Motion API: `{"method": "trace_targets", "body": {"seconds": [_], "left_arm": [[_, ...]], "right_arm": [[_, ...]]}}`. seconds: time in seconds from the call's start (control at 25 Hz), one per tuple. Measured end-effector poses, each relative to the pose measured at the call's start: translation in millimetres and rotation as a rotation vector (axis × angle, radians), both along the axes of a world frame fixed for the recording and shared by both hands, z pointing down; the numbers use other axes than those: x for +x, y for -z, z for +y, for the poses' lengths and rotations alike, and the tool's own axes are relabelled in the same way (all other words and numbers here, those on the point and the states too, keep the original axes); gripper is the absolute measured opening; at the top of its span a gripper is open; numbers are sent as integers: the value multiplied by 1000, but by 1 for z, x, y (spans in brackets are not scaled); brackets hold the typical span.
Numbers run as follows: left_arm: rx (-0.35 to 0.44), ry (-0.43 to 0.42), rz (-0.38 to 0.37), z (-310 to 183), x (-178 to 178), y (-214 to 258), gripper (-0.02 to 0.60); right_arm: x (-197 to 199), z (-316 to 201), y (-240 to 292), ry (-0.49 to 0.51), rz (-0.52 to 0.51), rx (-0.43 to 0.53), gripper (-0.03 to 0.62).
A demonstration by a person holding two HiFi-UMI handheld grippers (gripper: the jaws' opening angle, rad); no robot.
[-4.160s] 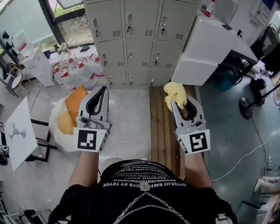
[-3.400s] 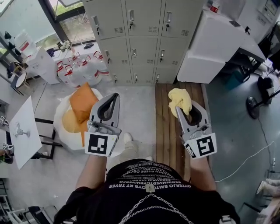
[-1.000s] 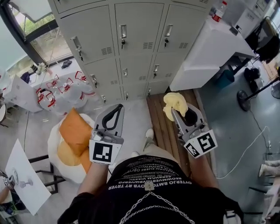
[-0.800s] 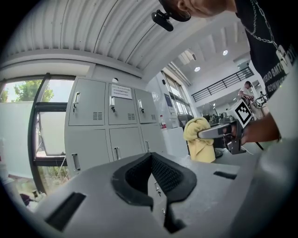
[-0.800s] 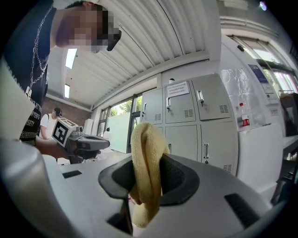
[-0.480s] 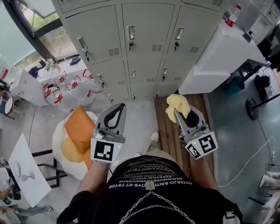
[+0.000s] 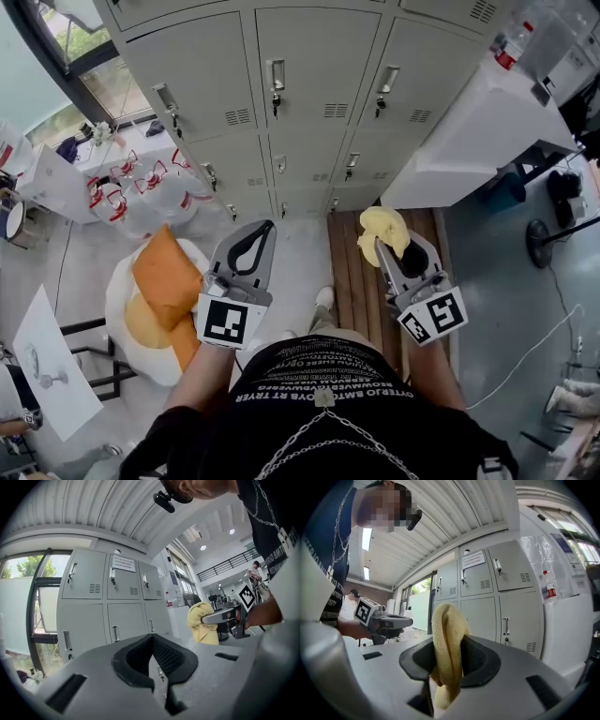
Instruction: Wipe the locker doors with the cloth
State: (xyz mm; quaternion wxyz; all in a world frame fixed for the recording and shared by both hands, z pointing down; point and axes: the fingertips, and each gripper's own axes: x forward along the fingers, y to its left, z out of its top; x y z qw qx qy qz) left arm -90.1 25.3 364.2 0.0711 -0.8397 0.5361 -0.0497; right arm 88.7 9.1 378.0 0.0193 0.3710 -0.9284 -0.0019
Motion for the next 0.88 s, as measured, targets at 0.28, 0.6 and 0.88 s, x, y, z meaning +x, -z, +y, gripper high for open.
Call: {"method": "trace_targets", "body": {"seconds": [0.28,0.6,0.88], "left_arm": [[-16,-4,-7,-45,10,-11,6],[-9,26,-33,-96,18,-2,6],[7,77,-55,-132,30,8,6]], "right_arm": [[5,-43,-9,15,12,-20,109],[9,-97,-5,52,-1,-12,109],[22,-138,2,99,-25,8,109]]}}
